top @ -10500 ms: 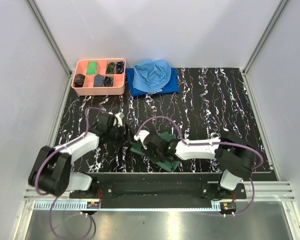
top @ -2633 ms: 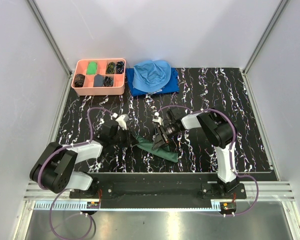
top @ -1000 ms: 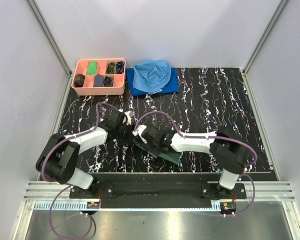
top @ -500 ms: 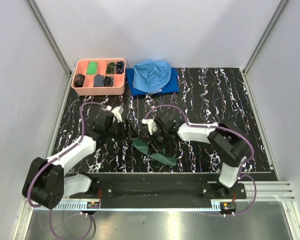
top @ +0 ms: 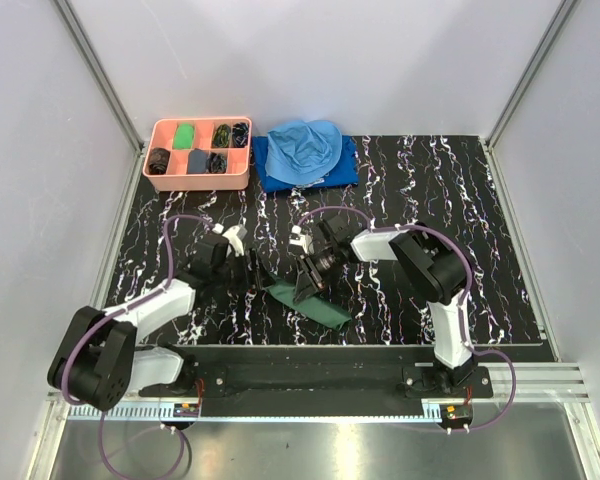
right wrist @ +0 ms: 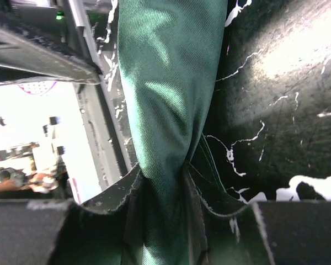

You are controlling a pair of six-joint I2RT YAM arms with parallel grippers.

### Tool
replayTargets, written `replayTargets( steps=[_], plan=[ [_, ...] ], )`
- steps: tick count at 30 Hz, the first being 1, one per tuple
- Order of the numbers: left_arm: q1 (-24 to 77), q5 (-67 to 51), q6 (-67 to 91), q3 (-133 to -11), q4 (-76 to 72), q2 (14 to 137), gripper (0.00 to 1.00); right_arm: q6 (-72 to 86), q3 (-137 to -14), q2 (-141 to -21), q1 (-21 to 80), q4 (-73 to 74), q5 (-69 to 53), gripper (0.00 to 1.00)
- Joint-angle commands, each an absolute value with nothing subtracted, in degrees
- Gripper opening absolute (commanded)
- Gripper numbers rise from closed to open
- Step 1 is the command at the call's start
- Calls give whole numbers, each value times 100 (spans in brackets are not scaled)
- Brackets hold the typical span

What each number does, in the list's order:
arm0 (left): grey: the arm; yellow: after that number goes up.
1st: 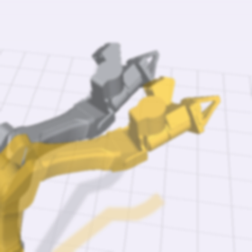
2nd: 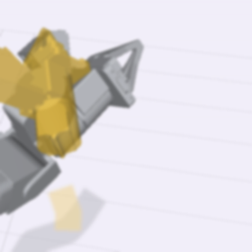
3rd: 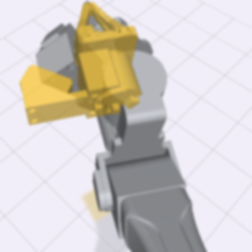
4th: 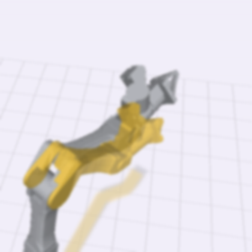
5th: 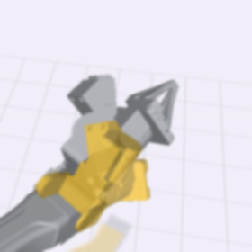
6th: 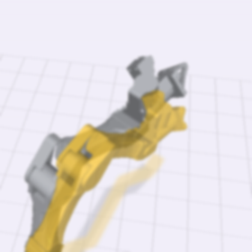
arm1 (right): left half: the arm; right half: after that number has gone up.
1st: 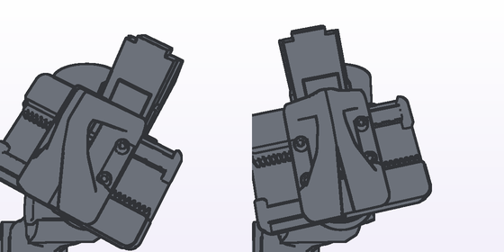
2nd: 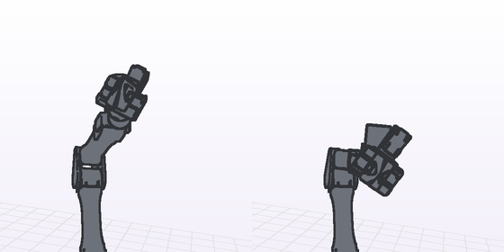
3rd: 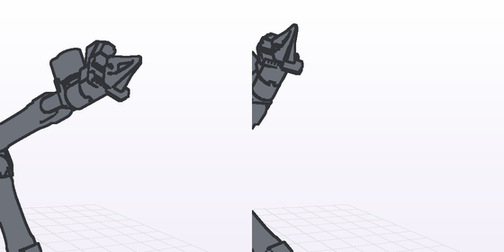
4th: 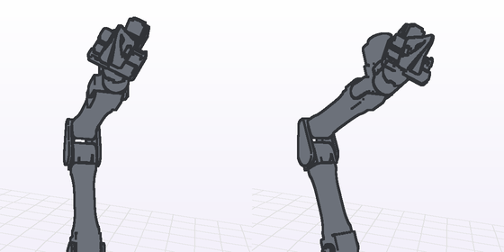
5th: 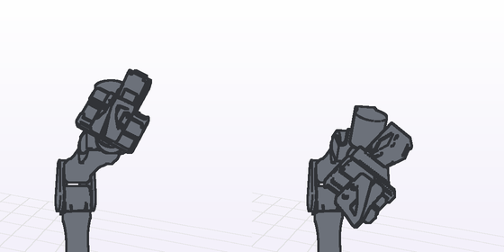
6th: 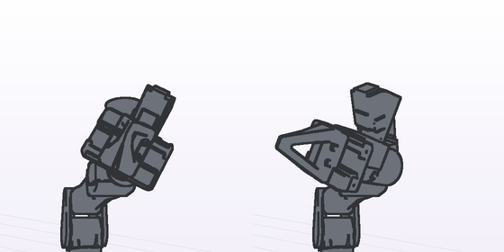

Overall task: Fold the napkin, place the utensils inside, and roll it up
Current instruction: Roll the napkin with the utensil

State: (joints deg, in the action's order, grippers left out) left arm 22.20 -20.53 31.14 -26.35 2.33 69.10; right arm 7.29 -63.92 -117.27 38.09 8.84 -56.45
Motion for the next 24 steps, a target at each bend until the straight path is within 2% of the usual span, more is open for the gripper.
replayTargets(
  steps=[1,7,8,9,11,15,16,19,24],
  plan=[
    [2215,-1934,3094,-2575,-579,7198,67,765,-6697,-12005,3735,826,-6284,35],
    [2215,-1986,3173,-2523,-975,7523,56,773,-6741,-12076,3691,835,-6293,36],
    [2215,-1969,3173,-2514,-1010,7532,52,765,-6750,-12076,3674,852,-6284,36],
    [2215,-1960,3190,-2505,-1037,7558,43,765,-6750,-12076,3674,861,-6267,38],
    [2215,-1960,3190,-2522,-1063,7559,35,765,-6741,-12067,3656,888,-6197,40],
    [2215,-1978,3199,-2610,-967,7620,20,800,-6776,-11770,3595,1115,-5531,58],
    [2215,-1978,3199,-2628,-888,7611,18,765,-6802,-11673,3586,1212,-5407,64],
    [2215,-1995,3217,-2768,-678,7690,17,633,-6978,-11207,3577,1756,-4634,71],
    [2215,-2118,3252,-3023,-343,7857,16,388,-6953,-9997,3735,2267,-2854,77]
  ],
)
